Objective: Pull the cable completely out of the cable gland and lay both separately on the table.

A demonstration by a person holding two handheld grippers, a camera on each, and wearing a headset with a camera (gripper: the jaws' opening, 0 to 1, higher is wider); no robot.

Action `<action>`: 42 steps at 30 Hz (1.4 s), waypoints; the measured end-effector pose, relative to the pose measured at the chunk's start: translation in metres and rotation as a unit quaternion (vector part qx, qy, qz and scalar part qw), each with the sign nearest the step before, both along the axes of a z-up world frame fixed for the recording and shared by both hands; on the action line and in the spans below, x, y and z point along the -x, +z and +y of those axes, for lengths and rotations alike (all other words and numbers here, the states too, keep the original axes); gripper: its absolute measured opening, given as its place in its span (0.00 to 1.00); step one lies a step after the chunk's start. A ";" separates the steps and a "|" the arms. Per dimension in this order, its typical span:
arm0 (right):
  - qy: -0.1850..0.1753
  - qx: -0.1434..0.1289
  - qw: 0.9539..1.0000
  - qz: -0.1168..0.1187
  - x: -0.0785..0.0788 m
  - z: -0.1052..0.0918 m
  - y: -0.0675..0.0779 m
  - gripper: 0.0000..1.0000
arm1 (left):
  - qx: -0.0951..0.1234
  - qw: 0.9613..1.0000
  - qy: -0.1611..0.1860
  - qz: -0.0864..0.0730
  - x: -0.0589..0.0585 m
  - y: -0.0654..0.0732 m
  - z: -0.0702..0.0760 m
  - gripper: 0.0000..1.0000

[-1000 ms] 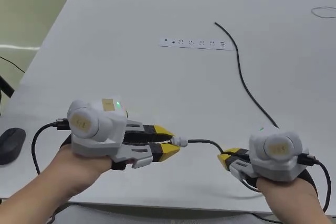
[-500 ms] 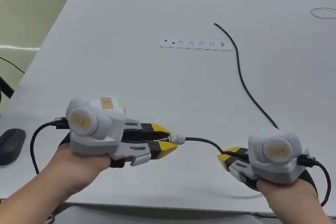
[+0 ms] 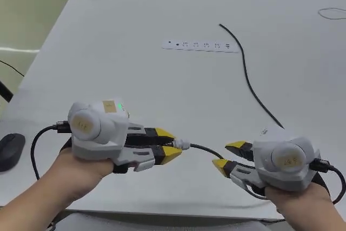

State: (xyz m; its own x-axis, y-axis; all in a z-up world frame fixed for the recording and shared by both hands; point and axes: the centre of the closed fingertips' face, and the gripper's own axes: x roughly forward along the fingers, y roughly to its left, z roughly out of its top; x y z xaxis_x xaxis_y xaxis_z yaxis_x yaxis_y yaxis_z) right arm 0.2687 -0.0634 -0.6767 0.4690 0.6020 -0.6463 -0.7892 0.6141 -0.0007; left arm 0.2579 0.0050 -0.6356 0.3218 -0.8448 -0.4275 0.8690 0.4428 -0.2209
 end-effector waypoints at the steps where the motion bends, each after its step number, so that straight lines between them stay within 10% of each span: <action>1: 0.007 -0.002 1.000 -0.003 0.001 0.005 0.005 0.25 | 0.000 1.000 0.000 0.000 0.000 0.000 0.000 0.15; 26: 0.123 0.041 0.989 -0.077 0.011 0.052 0.026 0.02 | 0.003 1.000 -0.003 0.001 0.005 0.001 -0.004 0.15; 42: 0.109 0.036 0.991 -0.075 0.009 0.048 0.024 0.00 | 0.001 1.000 -0.009 -0.002 0.005 0.001 -0.006 0.15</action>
State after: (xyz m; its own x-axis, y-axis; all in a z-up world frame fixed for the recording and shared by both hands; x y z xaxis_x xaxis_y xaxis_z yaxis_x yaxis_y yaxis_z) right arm 0.2596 -0.0150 -0.6526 0.4278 0.6543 -0.6236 -0.8904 0.4238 -0.1662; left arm 0.2527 -0.0011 -0.6346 0.3093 -0.8511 -0.4242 0.8775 0.4274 -0.2175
